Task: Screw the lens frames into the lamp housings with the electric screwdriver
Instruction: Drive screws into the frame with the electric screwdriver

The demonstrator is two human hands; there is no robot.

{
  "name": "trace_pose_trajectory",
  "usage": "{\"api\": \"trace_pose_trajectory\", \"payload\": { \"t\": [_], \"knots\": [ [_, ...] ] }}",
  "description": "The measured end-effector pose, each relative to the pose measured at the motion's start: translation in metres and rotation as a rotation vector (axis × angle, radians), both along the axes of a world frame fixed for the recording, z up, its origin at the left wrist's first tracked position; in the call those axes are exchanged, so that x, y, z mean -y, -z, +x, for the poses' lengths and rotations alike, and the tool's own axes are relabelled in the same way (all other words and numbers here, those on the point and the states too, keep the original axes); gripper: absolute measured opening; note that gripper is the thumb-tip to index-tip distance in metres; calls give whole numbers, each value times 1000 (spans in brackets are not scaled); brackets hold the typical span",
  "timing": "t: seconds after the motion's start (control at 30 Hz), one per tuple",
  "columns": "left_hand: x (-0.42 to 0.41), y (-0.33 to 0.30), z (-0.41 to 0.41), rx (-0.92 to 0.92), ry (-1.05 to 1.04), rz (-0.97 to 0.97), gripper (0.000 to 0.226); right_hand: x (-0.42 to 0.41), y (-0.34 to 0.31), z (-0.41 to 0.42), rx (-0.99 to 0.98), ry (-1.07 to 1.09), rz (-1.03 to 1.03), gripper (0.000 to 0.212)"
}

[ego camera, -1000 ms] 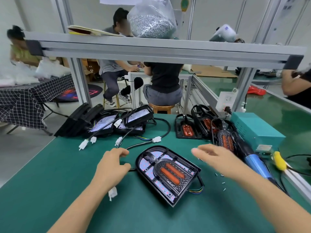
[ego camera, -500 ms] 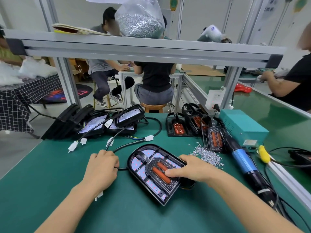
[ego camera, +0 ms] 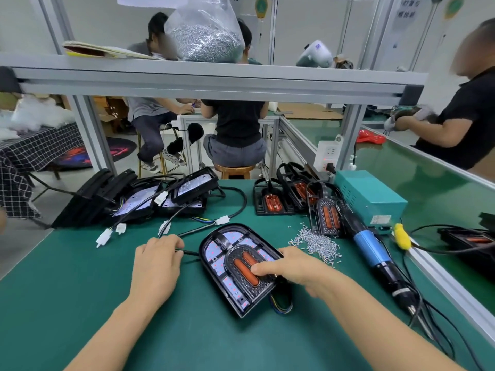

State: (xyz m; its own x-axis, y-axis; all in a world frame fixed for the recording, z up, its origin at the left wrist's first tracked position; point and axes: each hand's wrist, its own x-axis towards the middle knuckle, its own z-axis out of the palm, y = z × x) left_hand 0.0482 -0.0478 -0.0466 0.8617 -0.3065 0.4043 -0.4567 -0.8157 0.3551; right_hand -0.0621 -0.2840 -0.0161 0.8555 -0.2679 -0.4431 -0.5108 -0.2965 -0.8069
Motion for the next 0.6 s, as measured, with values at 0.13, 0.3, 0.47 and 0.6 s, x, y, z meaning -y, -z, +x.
{"api": "trace_pose_trajectory", "payload": {
  "t": [0.13,0.3,0.47,0.6],
  "knots": [
    [-2,-1,9,-62,23,160,31,0,4,-5,86,43,109,61],
    [0,-3,8,-128,44,181,29,0,7,-9,130,83,180,40],
    [30,-13,-17,-151,336,-94,52,1,-8,-8,90,15,-41,39],
    [48,-10,-29,-237,412,-85,53,34,-19,-26,191,73,-542,39]
  ]
}}
